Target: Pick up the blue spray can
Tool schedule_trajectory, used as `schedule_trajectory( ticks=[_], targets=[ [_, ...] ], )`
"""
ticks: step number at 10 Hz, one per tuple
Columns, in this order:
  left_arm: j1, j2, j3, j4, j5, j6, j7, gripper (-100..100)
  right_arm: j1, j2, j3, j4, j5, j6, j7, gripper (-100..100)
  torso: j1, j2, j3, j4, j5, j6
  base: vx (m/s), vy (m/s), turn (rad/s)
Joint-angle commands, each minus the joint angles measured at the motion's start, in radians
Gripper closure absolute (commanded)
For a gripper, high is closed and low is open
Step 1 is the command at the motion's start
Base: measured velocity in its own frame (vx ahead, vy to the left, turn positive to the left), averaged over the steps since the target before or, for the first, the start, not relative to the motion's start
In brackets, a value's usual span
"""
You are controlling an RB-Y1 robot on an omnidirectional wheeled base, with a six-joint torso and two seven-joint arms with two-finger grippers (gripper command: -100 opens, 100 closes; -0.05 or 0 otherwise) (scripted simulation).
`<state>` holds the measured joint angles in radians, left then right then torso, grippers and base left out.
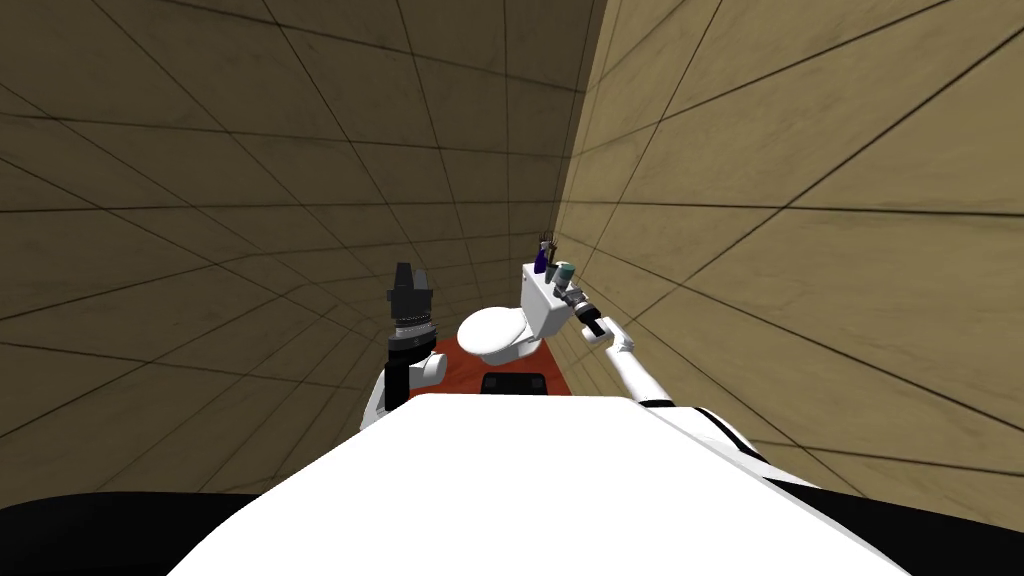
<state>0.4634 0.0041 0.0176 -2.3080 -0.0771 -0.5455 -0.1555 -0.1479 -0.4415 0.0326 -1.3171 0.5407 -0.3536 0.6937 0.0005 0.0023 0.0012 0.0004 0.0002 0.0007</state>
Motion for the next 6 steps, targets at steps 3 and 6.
schedule_trajectory(
  ticks=[3, 6],
  targets=[
    [0.0, 0.0, 0.0, 0.0, 0.0, 0.0, 0.0, 0, -0.119, 0.015, 0.055, 0.121, -0.02, -0.015, 0.03, -100, 0.001, 0.0, 0.0, 0.0, 0.0, -0.001, -0.056, -0.008, -0.086],
    [0.0, 0.0, 0.0, 0.0, 0.0, 0.0, 0.0, 0, -0.192, 0.015, 0.055, 0.194, -0.02, -0.015, 0.03, -100, 0.001, 0.0, 0.001, 0.0, 0.0, -0.001, -0.035, -0.008, -0.025]
  ],
)
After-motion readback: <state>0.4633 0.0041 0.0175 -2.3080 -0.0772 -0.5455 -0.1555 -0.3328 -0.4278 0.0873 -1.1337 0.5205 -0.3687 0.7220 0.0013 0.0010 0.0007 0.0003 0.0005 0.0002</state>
